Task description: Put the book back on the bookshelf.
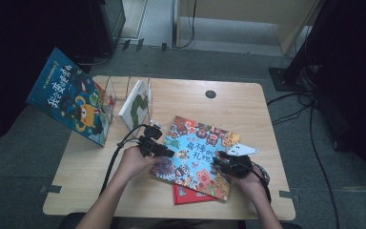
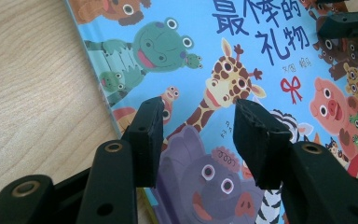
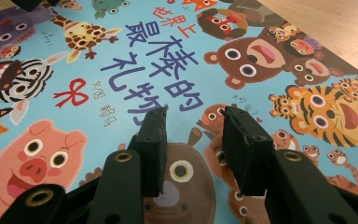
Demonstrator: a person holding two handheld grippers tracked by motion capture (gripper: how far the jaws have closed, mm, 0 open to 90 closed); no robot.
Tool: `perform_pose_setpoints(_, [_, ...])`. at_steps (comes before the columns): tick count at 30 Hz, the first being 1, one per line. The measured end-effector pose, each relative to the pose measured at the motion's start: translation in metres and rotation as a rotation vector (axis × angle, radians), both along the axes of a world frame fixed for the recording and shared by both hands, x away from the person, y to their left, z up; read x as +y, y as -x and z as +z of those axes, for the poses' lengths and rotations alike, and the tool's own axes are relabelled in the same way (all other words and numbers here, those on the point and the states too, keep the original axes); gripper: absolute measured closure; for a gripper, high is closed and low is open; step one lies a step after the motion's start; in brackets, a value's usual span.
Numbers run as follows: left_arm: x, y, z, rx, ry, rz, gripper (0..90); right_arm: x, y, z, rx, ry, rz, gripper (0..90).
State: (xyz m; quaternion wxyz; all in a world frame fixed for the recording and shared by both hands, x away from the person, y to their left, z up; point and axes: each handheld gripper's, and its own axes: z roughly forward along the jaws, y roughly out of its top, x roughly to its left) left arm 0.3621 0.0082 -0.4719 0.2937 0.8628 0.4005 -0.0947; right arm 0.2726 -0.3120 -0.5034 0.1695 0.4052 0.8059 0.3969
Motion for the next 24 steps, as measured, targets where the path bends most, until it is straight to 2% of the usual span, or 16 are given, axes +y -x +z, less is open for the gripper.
perform_pose_setpoints(3, [0.001,0.000,0.000,-0.003,0.000,0.001,54.0,-0.001,0.000,0.000,0.003,-0.002,-0.005,63.1])
perform_pose_setpoints(5, [0.002,0.001,-0.001,-0.009,0.008,0.013,55.3,-0.001,0.000,0.001,0.004,0.001,-0.013,67.8])
perform_pose_setpoints(8, [0.004,0.003,-0.002,-0.051,-0.013,0.013,65.6,-0.004,0.000,0.002,0.013,0.002,-0.023,76.3])
perform_pose_setpoints(11, [0.007,0.001,-0.003,-0.056,-0.016,0.028,77.5,-0.005,0.000,0.002,0.027,-0.006,-0.040,83.0])
perform_pose_setpoints(14, [0.008,0.000,-0.004,-0.062,-0.016,0.031,83.7,-0.007,-0.001,0.003,0.041,-0.003,-0.050,89.2])
perform_pose_setpoints(17, [0.012,-0.002,-0.005,-0.037,0.004,0.026,85.9,-0.011,-0.002,0.004,0.046,0.004,-0.060,90.0])
perform_pose_setpoints(21, [0.026,0.000,-0.001,-0.066,0.012,0.056,89.7,-0.023,-0.003,0.006,0.053,0.000,-0.107,90.0])
perform_pose_setpoints(24, [0.036,-0.001,-0.002,-0.068,0.009,0.070,90.0,-0.036,-0.003,0.008,0.055,0.002,-0.149,90.0])
